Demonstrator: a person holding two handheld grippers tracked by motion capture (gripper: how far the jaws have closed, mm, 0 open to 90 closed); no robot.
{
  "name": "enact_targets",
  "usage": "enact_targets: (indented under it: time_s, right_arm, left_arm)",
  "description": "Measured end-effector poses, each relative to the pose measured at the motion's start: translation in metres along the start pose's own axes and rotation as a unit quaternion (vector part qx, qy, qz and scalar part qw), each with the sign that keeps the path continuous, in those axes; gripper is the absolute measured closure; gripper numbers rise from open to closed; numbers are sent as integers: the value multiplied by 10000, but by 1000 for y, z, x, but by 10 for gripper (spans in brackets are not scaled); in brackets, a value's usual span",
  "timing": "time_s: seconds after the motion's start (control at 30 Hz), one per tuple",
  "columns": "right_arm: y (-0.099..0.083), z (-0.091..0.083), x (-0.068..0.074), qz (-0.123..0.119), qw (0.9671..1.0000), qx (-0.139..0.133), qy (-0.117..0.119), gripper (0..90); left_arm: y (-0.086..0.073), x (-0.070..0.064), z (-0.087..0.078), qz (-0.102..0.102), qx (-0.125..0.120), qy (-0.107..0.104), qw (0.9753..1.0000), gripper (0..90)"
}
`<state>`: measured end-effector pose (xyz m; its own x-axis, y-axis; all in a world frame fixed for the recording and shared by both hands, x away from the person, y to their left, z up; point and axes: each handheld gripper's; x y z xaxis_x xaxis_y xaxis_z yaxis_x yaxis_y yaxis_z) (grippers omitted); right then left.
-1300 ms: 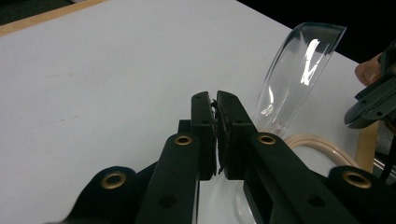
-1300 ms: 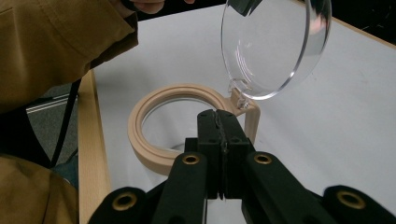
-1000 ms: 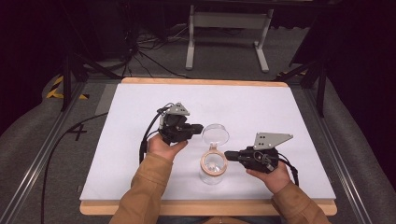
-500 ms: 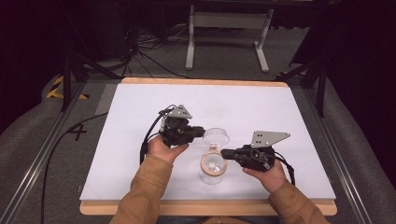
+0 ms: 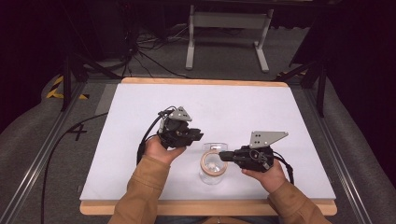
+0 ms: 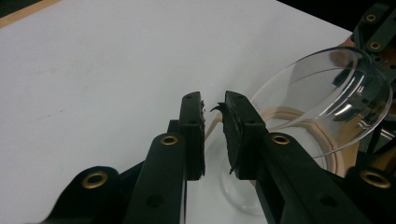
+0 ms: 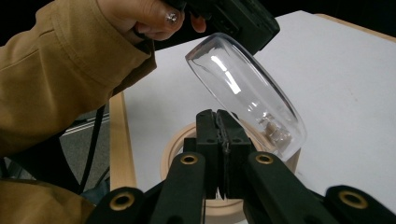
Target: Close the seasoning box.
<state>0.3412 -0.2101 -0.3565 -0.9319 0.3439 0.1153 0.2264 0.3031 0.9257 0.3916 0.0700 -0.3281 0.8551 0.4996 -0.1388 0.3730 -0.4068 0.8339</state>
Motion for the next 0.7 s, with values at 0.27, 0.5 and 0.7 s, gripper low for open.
enact_targets:
  time_s: [0.27, 0.5, 0.7]
  right_arm:
    - [0, 2, 4, -19, 9995, 246, 195, 885]
    - [1, 5, 7, -6, 9975, 634, 306, 891]
    - [0, 6, 7, 113, 9951, 913, 365, 891]
  left_arm:
    - [-2, 7, -8, -205, -52, 29, 9998, 737]
    - [-3, 10, -9, -223, 34, 21, 9997, 734]
    - [-3, 11, -9, -223, 31, 36, 9997, 732]
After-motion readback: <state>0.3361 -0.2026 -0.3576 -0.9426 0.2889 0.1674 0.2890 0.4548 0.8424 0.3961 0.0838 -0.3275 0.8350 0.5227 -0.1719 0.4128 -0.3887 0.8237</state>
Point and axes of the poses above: each handheld gripper's, and its own axes: z roughly forward along the jaws, y roughly out of its top, x roughly to its left, and after that the axes turned 5 degrees about -x, right-handed
